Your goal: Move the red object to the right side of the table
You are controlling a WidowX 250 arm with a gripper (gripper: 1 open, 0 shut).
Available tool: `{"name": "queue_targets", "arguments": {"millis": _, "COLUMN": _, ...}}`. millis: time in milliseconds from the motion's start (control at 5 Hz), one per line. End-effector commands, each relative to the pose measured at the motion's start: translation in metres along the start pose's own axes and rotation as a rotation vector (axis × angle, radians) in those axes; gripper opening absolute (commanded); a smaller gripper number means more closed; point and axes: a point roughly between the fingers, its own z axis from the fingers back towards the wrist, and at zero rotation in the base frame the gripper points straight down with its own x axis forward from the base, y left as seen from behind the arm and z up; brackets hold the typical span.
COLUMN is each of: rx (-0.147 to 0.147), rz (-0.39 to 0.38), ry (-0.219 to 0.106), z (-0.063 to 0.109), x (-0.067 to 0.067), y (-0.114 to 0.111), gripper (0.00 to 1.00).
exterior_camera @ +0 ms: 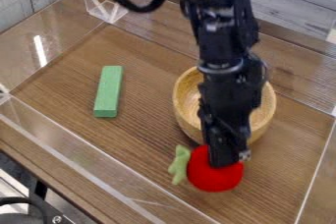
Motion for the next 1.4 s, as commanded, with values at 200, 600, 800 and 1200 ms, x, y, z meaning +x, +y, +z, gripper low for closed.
{"name": "queue_targets", "arguments": {"millis": 200, "rx": 0.016, "rz": 0.0, "ry": -0.047, "z": -0.016, "x": 0.006, "y": -0.006, "gripper": 0.0}}
{"name": "queue_targets", "arguments": {"millis": 600, "rx": 0.021, "rz": -0.049, "ry": -0.046, "z": -0.033, "x": 0.014, "y": -0.009, "gripper": 0.0}}
{"name": "queue_targets", "arguments": {"millis": 800, "rx": 0.015, "rz": -0.096, "ry": -0.04, "z": -0.036, "x": 0.016, "y": -0.011, "gripper": 1.0}}
{"name": "queue_targets", "arguments": {"millis": 1200, "rx": 0.0, "rz": -0.179, "ry": -0.017, "z": -0.048, "x": 0.037, "y": -0.01, "gripper": 1.0}}
